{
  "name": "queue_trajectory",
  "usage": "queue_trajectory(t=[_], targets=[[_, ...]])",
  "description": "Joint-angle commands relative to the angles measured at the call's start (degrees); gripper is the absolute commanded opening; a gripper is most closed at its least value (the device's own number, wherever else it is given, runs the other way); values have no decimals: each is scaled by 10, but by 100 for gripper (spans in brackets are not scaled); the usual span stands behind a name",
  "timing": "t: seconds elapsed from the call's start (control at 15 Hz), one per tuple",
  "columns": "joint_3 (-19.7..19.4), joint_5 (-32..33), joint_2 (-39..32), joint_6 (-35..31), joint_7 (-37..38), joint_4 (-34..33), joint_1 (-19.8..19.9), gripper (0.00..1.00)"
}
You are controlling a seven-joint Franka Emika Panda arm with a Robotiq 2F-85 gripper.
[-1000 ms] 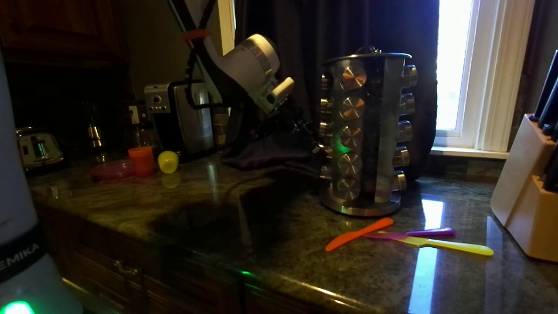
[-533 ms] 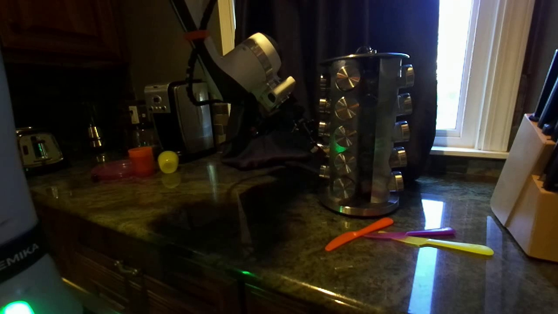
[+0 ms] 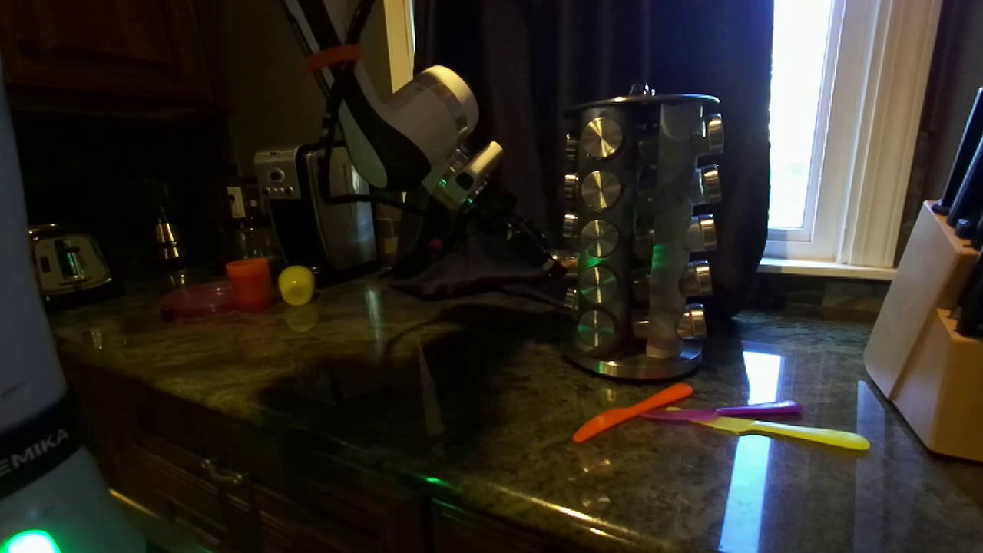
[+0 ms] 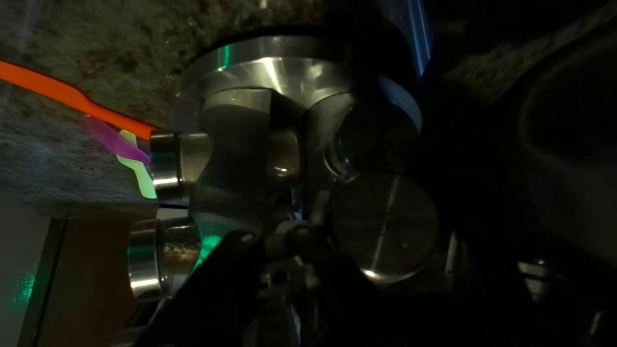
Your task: Remove the spice in the second from the bottom hole on the rack and place it on the countertop next to the yellow cup
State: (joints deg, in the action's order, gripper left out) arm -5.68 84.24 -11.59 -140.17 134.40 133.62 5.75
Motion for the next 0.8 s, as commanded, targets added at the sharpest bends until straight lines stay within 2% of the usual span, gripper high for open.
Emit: queue_trajectory(t=[0.0,0.13,0.33,0.4,0.73], targets=[[4,73,14,-28,35,17,-1,25],[4,91,13,-24,46,17,2,25],[5,65,13,-19,40,15,7,25],[7,17,9,-7,13,11,8,25],[5,-95,8,-2,-28,-4,6,25]])
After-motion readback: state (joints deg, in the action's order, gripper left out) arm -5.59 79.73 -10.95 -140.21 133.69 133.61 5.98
